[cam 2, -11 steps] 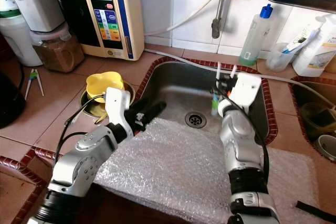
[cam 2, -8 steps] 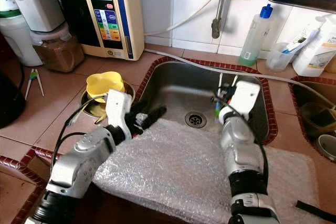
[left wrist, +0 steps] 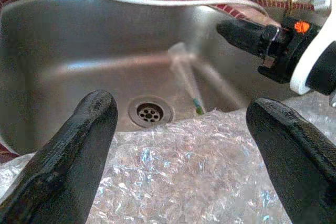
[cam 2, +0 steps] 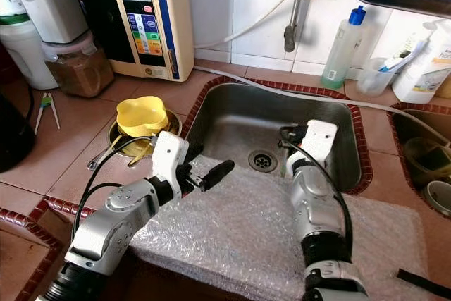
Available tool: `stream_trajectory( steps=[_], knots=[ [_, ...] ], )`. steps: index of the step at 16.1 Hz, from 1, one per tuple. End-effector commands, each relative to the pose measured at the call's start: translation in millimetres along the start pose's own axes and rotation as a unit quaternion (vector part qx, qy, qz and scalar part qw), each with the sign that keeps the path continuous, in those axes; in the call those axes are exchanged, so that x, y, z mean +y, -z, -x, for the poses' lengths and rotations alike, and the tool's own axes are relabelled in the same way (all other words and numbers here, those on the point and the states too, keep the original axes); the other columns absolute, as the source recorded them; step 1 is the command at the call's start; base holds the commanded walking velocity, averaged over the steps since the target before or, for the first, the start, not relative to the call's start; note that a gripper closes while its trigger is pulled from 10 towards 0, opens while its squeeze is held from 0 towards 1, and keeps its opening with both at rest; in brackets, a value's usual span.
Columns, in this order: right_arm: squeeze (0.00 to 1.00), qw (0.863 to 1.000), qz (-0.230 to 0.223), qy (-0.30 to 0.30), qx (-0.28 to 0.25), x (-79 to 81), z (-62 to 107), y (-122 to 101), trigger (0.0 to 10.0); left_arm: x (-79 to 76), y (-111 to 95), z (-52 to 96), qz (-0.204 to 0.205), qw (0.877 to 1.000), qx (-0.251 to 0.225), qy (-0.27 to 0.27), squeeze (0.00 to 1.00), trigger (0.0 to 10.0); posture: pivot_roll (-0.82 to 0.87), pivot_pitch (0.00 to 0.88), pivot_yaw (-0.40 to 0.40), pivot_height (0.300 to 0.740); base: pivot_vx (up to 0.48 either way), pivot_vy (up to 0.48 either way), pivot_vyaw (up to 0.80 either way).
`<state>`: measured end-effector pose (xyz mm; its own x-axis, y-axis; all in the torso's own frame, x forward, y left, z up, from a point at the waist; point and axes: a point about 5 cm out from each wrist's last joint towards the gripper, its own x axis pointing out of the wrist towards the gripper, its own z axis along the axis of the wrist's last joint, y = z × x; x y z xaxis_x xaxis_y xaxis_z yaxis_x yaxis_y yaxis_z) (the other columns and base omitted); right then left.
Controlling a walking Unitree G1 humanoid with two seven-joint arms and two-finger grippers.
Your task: Kitchen organization
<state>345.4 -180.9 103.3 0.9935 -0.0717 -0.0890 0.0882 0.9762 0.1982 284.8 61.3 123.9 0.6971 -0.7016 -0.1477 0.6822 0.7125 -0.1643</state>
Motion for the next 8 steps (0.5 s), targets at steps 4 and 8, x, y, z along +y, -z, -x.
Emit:
stream_trajectory(
  steps=[4,8],
  knots=[
    [1.0,1.0,-0.004,-0.02,-0.008,7.0,-1.3,-3,10.0,1.4,1,-0.7,-0.015,1.0,0.0,-0.01,1.0,10.0,-0.09,0.005,0.044,0.74,0.0,0.0,0.0],
    [1.0,0.997,-0.021,-0.075,-0.015,24.7,5.2,-3,10.0,25.7,-23,-0.9,-0.047,0.989,-0.066,-0.127,1.0,10.0,-0.09,0.006,0.041,0.74,0.0,0.0,0.0]
  ],
)
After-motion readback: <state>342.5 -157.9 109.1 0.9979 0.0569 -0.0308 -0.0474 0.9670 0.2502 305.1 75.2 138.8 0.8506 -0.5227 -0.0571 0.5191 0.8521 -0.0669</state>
